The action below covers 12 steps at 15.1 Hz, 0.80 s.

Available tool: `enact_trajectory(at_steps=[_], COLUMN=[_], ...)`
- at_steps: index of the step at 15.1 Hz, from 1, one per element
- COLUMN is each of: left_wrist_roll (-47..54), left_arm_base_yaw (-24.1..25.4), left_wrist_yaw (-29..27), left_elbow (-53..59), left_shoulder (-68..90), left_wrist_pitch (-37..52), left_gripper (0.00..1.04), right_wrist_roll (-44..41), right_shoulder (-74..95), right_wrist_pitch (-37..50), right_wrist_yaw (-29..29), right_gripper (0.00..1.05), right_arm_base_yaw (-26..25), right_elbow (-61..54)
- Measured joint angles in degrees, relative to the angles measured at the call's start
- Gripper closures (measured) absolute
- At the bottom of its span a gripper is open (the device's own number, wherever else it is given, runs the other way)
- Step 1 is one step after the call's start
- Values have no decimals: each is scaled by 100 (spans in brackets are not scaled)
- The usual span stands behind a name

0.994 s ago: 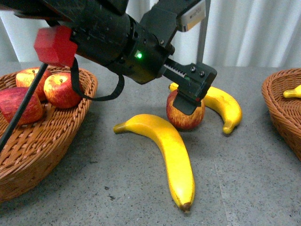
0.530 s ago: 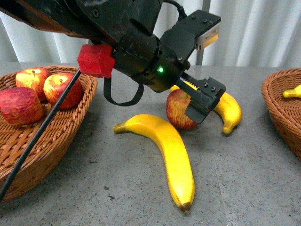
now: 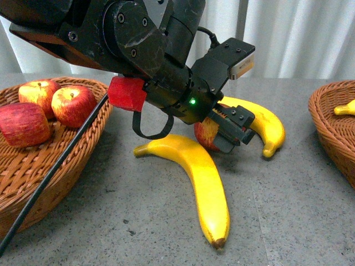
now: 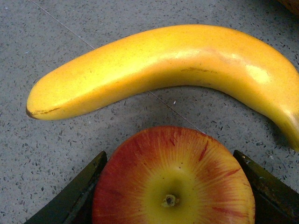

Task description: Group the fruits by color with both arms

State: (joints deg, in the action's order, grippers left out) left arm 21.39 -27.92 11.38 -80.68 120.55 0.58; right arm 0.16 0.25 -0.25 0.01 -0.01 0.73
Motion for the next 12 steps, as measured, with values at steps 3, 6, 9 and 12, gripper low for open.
enact_trajectory(at_steps=[3, 6, 9, 12], left_wrist_roll=[-44, -424, -1178, -1731], left_arm_base_yaw=[-15, 2, 273, 944], left_wrist_yaw=[-94, -824, -1838, -2872], left_elbow=[68, 619, 1661, 3318], left_shoulder=[-46, -807, -2306, -3504], left_wrist_pitch=[164, 866, 1867, 2415], left_gripper=[36, 37, 37, 37], right_wrist_roll=[-2, -2, -2, -2], right_shoulder=[0, 0, 0, 0], right_wrist_pitch=[-2, 0, 0, -2], right_wrist_yaw=[0, 0, 0, 0], right_gripper=[6, 6, 6, 6], right_arm_base_yaw=[0, 0, 0, 0], right_elbow=[0, 0, 0, 0])
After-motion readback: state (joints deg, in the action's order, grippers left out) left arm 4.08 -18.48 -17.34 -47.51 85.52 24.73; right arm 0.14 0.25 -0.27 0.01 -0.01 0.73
